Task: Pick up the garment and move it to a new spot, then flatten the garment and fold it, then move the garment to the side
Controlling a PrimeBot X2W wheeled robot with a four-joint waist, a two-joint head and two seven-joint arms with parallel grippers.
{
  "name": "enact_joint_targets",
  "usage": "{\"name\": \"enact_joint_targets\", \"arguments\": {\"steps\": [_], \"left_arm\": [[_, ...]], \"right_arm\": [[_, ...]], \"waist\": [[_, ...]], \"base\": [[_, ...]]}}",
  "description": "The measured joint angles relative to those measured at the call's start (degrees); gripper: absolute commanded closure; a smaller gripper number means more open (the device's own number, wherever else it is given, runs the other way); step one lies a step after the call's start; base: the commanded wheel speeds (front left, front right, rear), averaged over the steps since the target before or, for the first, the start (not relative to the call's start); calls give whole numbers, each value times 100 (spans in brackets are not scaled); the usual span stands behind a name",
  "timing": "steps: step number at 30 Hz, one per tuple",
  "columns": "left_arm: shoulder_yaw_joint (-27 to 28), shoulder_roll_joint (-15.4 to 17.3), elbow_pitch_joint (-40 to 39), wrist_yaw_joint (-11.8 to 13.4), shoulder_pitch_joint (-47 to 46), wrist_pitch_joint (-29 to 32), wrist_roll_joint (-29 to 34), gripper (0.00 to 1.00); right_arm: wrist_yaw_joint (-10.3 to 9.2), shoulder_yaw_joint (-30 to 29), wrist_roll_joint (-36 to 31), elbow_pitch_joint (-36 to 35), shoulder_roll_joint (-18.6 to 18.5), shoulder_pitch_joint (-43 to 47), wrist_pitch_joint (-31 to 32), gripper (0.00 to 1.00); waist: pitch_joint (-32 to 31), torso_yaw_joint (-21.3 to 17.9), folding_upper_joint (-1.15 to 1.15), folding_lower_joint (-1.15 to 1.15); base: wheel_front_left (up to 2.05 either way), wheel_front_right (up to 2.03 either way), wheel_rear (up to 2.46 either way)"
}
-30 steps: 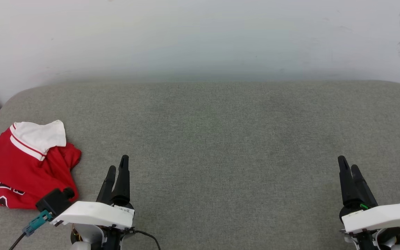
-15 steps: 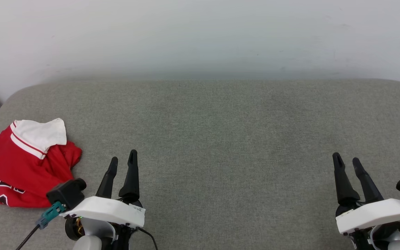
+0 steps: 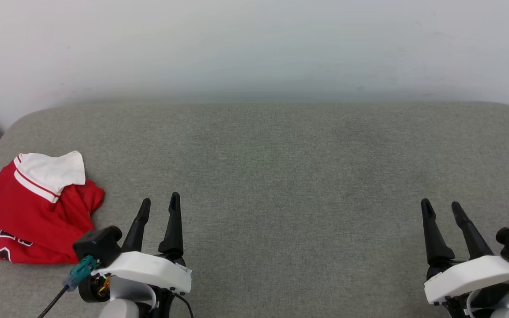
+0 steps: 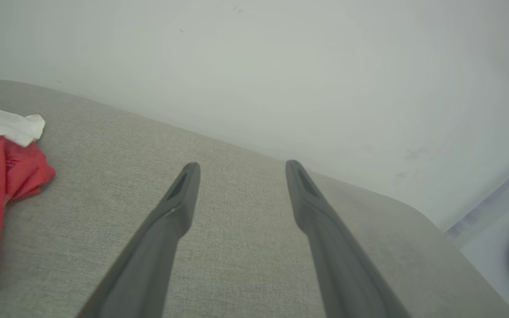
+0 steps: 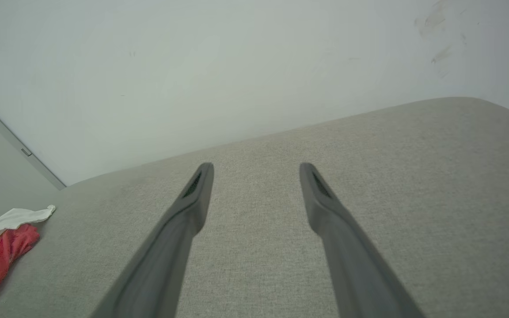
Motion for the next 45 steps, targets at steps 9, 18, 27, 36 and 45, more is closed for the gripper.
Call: {"name": "enact_joint_targets", "arguments": {"steps": [9,18,27,36,45], "left_arm": [[-92,1,105,36,-65,-124,522,0],[-127,2,158,64,-113,-223,942,0],[-188,3,256,124,-174,-327,1328,0],[-222,5,328,176,-228,-422,1652,0],[-321,7,386,222,-287,-522,1876,0]], "right_arm": [[0,16,-553,-44,0,7,-105,0],[0,26,-988,-76,0,8,-174,0],[0,15,-1358,-103,0,8,-250,0],[0,-40,-1591,-91,0,2,-409,0],[1,-133,-1807,-51,0,-22,-559,0]], "waist": [[6,25,0,0],[22,8,0,0],[37,-4,0,0],[90,-2,0,0],[112,17,0,0]], "base": [[0,0,0],[0,0,0],[0,0,0],[0,0,0],[0,0,0]]}}
